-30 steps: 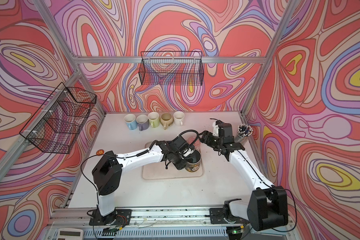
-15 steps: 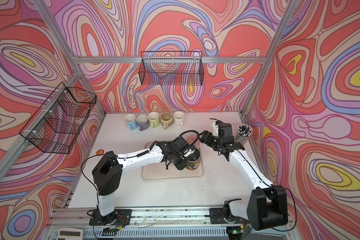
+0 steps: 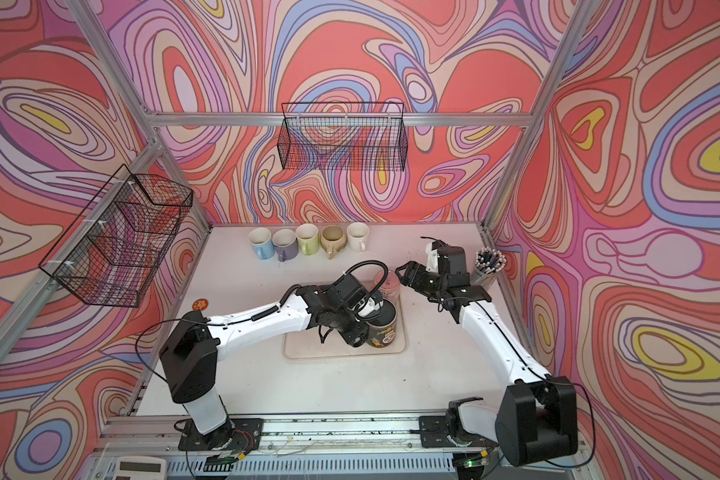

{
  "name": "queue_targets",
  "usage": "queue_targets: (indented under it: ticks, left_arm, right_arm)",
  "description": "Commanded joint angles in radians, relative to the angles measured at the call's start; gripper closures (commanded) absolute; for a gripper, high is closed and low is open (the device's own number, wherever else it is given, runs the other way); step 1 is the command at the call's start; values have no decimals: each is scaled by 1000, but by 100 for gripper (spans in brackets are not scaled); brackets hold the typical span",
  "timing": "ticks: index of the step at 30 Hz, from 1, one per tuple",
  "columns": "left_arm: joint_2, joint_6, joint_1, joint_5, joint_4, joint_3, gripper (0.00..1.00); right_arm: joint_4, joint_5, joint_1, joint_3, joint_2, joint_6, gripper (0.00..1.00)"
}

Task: Turn the mug right side up
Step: 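Lift the black mug off the tray with left gripper and tilt it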

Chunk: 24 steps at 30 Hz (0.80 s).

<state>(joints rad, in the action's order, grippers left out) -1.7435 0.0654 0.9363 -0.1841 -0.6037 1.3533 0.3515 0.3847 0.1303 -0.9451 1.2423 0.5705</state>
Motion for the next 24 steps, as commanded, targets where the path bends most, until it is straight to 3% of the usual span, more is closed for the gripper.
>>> queue_targets:
  ticks: [1, 7, 15, 24]
  left_arm:
    - [129, 40, -4, -55, 110, -17, 100]
    - [262, 145, -83, -182, 186, -103, 100]
    - [484, 308, -237, -317, 350, -266, 100]
    - [708, 638, -540, -538, 713, -484, 100]
  right_arm:
    - [28, -10, -5, -33, -50, -9, 24]
    - [40, 33, -5, -44, -87, -27, 23]
    - [-108, 226, -5, 14, -156, 35, 22]
    - [-471, 411, -4, 168, -171, 231, 16]
